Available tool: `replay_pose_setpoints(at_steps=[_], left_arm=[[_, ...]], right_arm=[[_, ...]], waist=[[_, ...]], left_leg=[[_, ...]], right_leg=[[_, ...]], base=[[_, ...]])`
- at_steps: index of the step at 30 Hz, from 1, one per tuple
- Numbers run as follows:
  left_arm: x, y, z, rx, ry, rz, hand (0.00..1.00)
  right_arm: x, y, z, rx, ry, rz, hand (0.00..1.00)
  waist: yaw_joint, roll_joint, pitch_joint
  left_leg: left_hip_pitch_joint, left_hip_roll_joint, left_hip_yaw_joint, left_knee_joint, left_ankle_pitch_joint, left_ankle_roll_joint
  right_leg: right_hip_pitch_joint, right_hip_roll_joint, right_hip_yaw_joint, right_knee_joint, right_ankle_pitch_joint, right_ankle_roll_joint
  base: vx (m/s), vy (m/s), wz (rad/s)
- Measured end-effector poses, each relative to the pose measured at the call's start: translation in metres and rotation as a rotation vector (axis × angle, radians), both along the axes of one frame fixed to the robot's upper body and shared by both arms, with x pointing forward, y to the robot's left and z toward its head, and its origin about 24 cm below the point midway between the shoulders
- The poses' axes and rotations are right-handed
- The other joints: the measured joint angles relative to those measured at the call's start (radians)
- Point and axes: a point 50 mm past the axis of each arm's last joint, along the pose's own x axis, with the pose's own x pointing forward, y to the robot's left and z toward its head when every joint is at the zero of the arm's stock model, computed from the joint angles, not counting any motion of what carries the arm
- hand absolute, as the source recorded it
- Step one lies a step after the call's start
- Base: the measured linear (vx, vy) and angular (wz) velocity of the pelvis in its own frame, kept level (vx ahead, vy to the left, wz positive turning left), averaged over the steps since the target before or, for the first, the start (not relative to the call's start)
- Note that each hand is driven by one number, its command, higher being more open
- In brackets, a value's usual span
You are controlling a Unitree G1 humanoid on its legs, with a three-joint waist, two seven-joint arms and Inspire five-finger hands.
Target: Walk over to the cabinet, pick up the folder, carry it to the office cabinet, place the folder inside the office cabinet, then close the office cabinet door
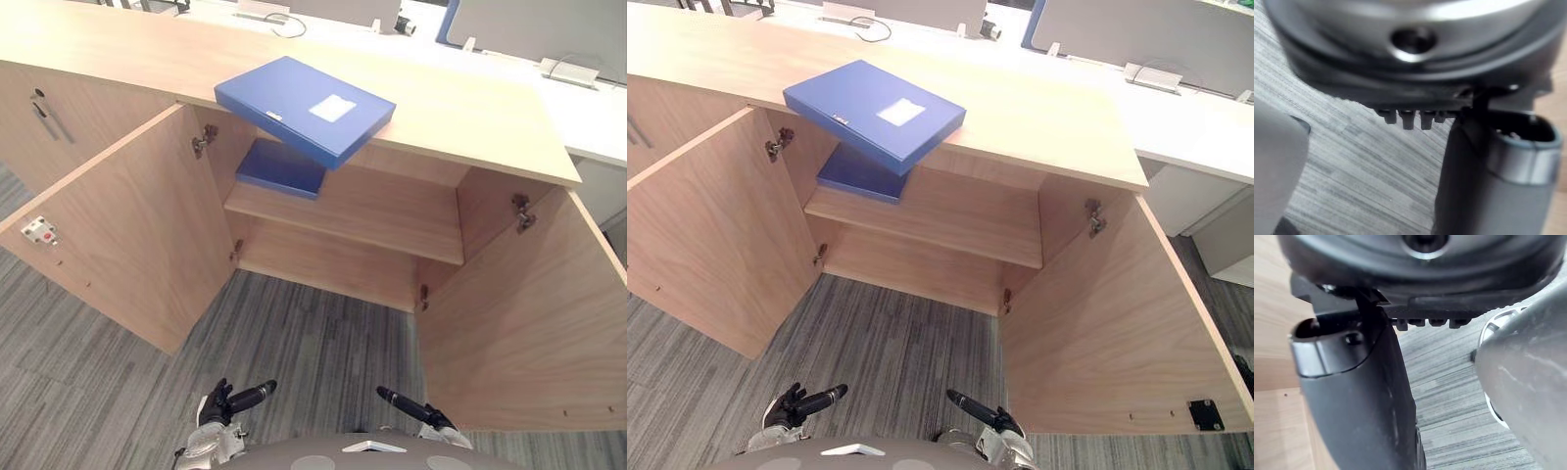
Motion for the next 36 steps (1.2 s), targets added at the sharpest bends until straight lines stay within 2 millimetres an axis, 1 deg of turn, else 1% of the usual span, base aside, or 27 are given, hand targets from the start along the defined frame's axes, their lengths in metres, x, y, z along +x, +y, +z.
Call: replay_pose_setpoints(at_steps=[1, 2, 3, 4, 5, 7, 8, 9, 10, 11, 12, 13, 14, 15, 18, 20, 21, 23, 24, 26, 27, 29, 30, 31, 32, 34, 36], left_arm=[[0.004, -0.001, 0.002, -0.001, -0.019, 0.001, 1.00], [0.005, -0.002, 0.003, -0.004, -0.031, 0.003, 1.00], [0.005, -0.004, 0.003, -0.012, -0.034, 0.011, 1.00], [0.007, -0.002, 0.004, -0.024, -0.049, 0.044, 1.00], [0.013, 0.003, 0.009, -0.020, -0.090, 0.062, 1.00], [0.026, 0.003, 0.019, -0.035, -0.176, 0.095, 1.00], [0.033, 0.001, 0.027, -0.055, -0.241, 0.130, 1.00], [0.039, -0.002, 0.036, -0.079, -0.309, 0.171, 1.00], [0.041, -0.004, 0.039, -0.088, -0.336, 0.186, 1.00], [0.043, -0.005, 0.048, -0.104, -0.395, 0.234, 1.00], [0.054, -0.001, 0.056, -0.106, -0.447, 0.269, 1.00], [0.058, 0.003, 0.062, -0.099, -0.478, 0.291, 1.00], [0.063, 0.011, 0.074, -0.086, -0.542, 0.337, 1.00], [0.064, 0.016, 0.083, -0.072, -0.590, 0.362, 1.00], [0.066, 0.022, 0.109, -0.050, -0.709, 0.385, 1.00], [0.076, 0.024, 0.139, -0.059, -0.855, 0.409, 1.00], [0.078, 0.024, 0.146, -0.068, -0.892, 0.418, 1.00], [0.086, 0.017, 0.170, -0.134, -1.018, 0.444, 1.00], [0.088, 0.014, 0.177, -0.153, -1.044, 0.440, 1.00], [0.095, 0.000, 0.201, -0.219, -1.139, 0.406, 1.00], [0.096, -0.004, 0.207, -0.230, -1.161, 0.393, 1.00], [0.096, -0.008, 0.231, -0.232, -1.257, 0.353, 1.00], [0.095, -0.008, 0.245, -0.192, -1.313, 0.332, 1.00], [0.093, -0.007, 0.253, -0.162, -1.343, 0.322, 1.00], [0.088, -0.005, 0.271, -0.046, -1.411, 0.296, 1.00], [0.082, -0.001, 0.286, 0.088, -1.464, 0.287, 1.00], [0.072, 0.011, 0.301, 0.377, -1.484, 0.332, 1.00]], right_arm=[[0.001, -0.002, 0.000, -0.004, -0.004, 0.003, 1.00], [0.002, -0.007, 0.001, -0.018, -0.006, 0.007, 1.00], [0.002, -0.006, 0.001, -0.018, -0.007, 0.013, 1.00], [0.002, -0.005, 0.001, -0.021, -0.003, 0.016, 1.00], [0.002, -0.001, 0.001, -0.014, -0.002, 0.017, 1.00], [0.007, 0.000, 0.002, -0.016, -0.009, 0.020, 1.00], [0.012, 0.000, 0.003, -0.017, -0.022, 0.026, 1.00], [0.015, -0.001, 0.004, -0.022, -0.031, 0.039, 1.00], [0.016, -0.005, 0.005, -0.033, -0.035, 0.046, 1.00], [0.017, -0.014, 0.007, -0.057, -0.043, 0.045, 1.00], [0.020, -0.008, 0.006, -0.041, -0.042, 0.048, 1.00], [0.020, -0.003, 0.005, -0.028, -0.043, 0.051, 1.00], [0.023, 0.007, 0.005, -0.004, -0.049, 0.053, 1.00], [0.022, 0.012, 0.004, 0.009, -0.050, 0.062, 1.00], [0.025, 0.018, 0.005, 0.010, -0.065, 0.113, 1.00], [0.026, 0.023, 0.006, 0.016, -0.075, 0.149, 1.00], [0.026, 0.024, 0.006, 0.018, -0.076, 0.156, 1.00], [0.020, 0.027, 0.004, 0.024, -0.069, 0.179, 1.00], [0.018, 0.027, 0.004, 0.025, -0.065, 0.182, 1.00], [0.007, 0.025, 0.001, 0.022, -0.036, 0.194, 1.00], [0.005, 0.024, 0.001, 0.021, -0.031, 0.195, 1.00], [0.006, 0.024, 0.002, 0.010, -0.035, 0.217, 1.00], [0.005, 0.023, 0.002, 0.008, -0.036, 0.217, 1.00], [0.004, 0.023, 0.002, 0.009, -0.036, 0.215, 1.00], [0.003, 0.022, 0.002, 0.011, -0.040, 0.206, 1.00], [0.001, 0.020, 0.001, 0.016, -0.038, 0.186, 1.00], [-0.002, 0.019, 0.001, 0.019, -0.036, 0.163, 1.00]], waist=[[0.003, 0.015, 0.008], [0.005, 0.043, 0.011], [0.009, 0.052, 0.011], [0.018, 0.047, 0.016], [0.029, 0.021, 0.023], [0.041, 0.012, 0.048], [0.052, 0.009, 0.066], [0.056, 0.030, 0.075], [0.056, 0.048, 0.075], [0.061, 0.090, 0.064], [0.062, 0.064, 0.071], [0.067, 0.052, 0.075], [0.074, 0.032, 0.076], [0.084, 0.023, 0.072], [0.086, 0.026, 0.069], [0.090, 0.028, 0.066], [0.090, 0.025, 0.061], [0.084, 0.011, 0.030], [0.084, 0.008, 0.023], [0.084, 0.003, -0.008], [0.084, 0.002, -0.018], [0.083, 0.001, -0.025], [0.083, 0.003, -0.030], [0.083, 0.003, -0.031], [0.085, 0.007, -0.039], [0.085, 0.013, -0.045], [0.087, 0.020, -0.056]], left_leg=[[-0.057, 0.021, -0.001, 0.168, -0.003, -0.005], [-0.104, 0.053, 0.001, 0.326, 0.011, 0.012], [-0.124, 0.064, 0.010, 0.396, 0.034, 0.004], [-0.175, 0.070, 0.033, 0.535, 0.149, 0.010], [-0.242, 0.075, 0.042, 0.654, 0.143, 0.034], [-0.321, 0.080, 0.059, 0.692, 0.015, 0.042], [-0.370, 0.080, 0.069, 0.608, -0.021, 0.038], [-0.398, 0.081, 0.062, 0.440, -0.009, 0.036], [-0.404, 0.084, 0.056, 0.333, 0.038, 0.046], [-0.395, 0.084, 0.038, 0.189, 0.091, 0.068], [-0.389, 0.049, 0.041, 0.165, 0.089, 0.078], [-0.382, 0.033, 0.043, 0.142, 0.099, 0.083], [-0.364, 0.007, 0.049, 0.095, 0.118, 0.091], [-0.341, -0.014, 0.054, 0.065, 0.128, 0.098], [-0.318, -0.037, 0.059, 0.022, 0.145, 0.105], [-0.300, -0.040, 0.062, -0.026, 0.168, 0.099], [-0.291, -0.043, 0.063, -0.047, 0.178, 0.098], [-0.255, -0.060, 0.060, -0.142, 0.219, 0.085], [-0.248, -0.063, 0.058, -0.161, 0.226, 0.087], [-0.228, -0.070, 0.034, -0.223, 0.261, 0.080], [-0.226, -0.070, 0.026, -0.236, 0.268, 0.079], [-0.199, -0.071, 0.010, -0.288, 0.300, 0.080], [-0.187, -0.070, 0.001, -0.314, 0.315, 0.080], [-0.180, -0.070, -0.002, -0.328, 0.322, 0.080], [-0.170, -0.071, -0.015, -0.360, 0.341, 0.081], [-0.153, -0.071, -0.023, -0.395, 0.359, 0.083], [-0.125, -0.076, -0.029, -0.447, 0.384, 0.084]], right_leg=[[0.037, 0.026, 0.017, -0.028, 0.002, -0.003], [0.075, 0.056, 0.031, -0.054, 0.001, -0.003], [0.095, 0.067, 0.038, -0.069, 0.001, -0.004], [0.134, 0.068, 0.055, -0.099, 0.001, -0.007], [0.164, 0.044, 0.069, -0.107, -0.002, -0.012], [0.187, 0.014, 0.088, -0.107, -0.003, -0.013], [0.198, -0.014, 0.097, -0.103, -0.003, -0.012], [0.208, -0.029, 0.099, -0.089, -0.005, -0.008], [0.214, -0.025, 0.101, -0.087, -0.012, 0.004], [0.212, -0.017, 0.119, -0.075, -0.053, 0.058], [0.210, -0.047, 0.124, -0.074, -0.066, 0.072], [0.202, -0.051, 0.138, -0.074, -0.068, 0.067], [0.192, -0.051, 0.153, -0.073, -0.074, 0.057], [0.197, -0.061, 0.145, -0.071, -0.073, 0.053], [0.199, -0.081, 0.144, -0.056, -0.069, 0.056], [0.195, -0.084, 0.143, -0.058, -0.061, 0.063], [0.194, -0.087, 0.143, -0.058, -0.059, 0.065], [0.195, -0.098, 0.132, -0.061, -0.058, 0.066], [0.194, -0.099, 0.128, -0.062, -0.058, 0.065], [0.199, -0.098, 0.106, -0.065, -0.053, 0.058], [0.198, -0.097, 0.101, -0.065, -0.051, 0.055], [0.211, -0.091, 0.079, -0.065, -0.042, 0.046], [0.213, -0.087, 0.068, -0.062, -0.038, 0.043], [0.214, -0.087, 0.061, -0.059, -0.037, 0.042], [0.213, -0.081, 0.054, -0.057, -0.030, 0.036], [0.212, -0.079, 0.046, -0.057, -0.022, 0.032], [0.216, -0.077, 0.036, -0.056, -0.021, 0.033]], base=[[0.12, -0.045, -0.34], [0.13, -0.024, -0.42], [0.16, 0.010, -0.51], [0.18, 0.045, -0.48], [0.18, 0.049, -0.40], [0.16, 0.098, -0.30], [0.19, 0.191, -0.35], [0.17, 0.204, -0.25], [0.24, 0.331, -0.05], [0.24, 0.331, 0.19], [0.20, 0.276, 0.22], [0.12, 0.130, 0.25], [0.10, 0.047, 0.16], [0.11, 0.058, 0.14], [0.06, 0.032, 0.12], [0.00, -0.015, -0.03], [-0.02, -0.050, -0.05], [-0.01, -0.060, 0.04], [0.00, -0.060, 0.14], [-0.01, -0.058, 0.25], [-0.01, -0.044, 0.28], [-0.02, -0.048, 0.23], [-0.03, -0.047, 0.18], [-0.04, -0.047, 0.24], [-0.02, -0.030, 0.22], [-0.03, -0.011, 0.17], [-0.03, -0.015, 0.09]])
